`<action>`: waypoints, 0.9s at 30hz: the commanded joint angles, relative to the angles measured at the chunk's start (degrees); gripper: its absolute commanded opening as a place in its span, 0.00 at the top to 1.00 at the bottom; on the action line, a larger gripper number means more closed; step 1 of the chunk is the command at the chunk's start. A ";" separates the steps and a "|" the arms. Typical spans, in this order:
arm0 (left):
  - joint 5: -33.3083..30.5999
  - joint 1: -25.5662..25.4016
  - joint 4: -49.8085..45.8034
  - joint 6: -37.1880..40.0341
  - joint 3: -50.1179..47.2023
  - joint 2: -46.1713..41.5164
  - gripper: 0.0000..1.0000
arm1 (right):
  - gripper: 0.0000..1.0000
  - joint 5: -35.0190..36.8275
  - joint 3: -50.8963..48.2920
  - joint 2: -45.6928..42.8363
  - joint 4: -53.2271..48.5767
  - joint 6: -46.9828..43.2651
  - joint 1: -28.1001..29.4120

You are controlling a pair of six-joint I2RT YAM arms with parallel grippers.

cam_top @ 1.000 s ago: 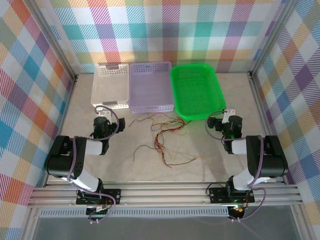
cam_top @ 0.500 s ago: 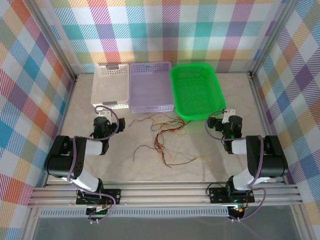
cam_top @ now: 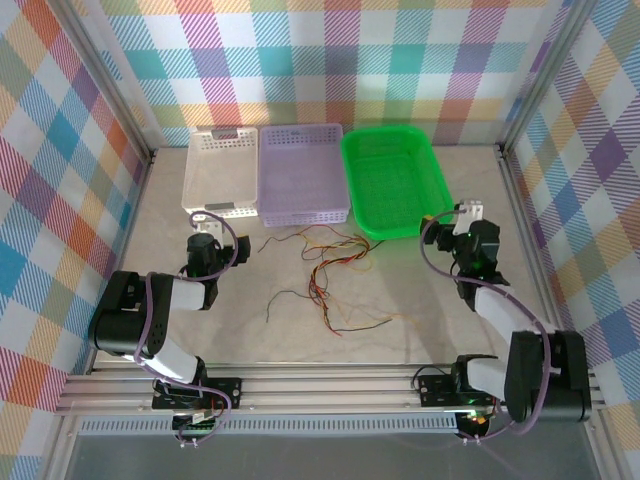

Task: Untangle the cables

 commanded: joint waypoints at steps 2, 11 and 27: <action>-0.45 0.78 0.52 0.27 1.05 0.02 0.00 | 0.00 -6.17 10.21 -2.86 -21.94 9.33 0.30; -0.32 0.78 0.54 0.25 0.98 0.08 0.00 | 0.00 -15.63 14.38 -2.34 -31.60 29.99 3.47; -0.42 0.77 0.57 0.20 0.97 0.03 0.00 | 0.00 -9.65 18.26 11.08 -24.44 30.29 22.81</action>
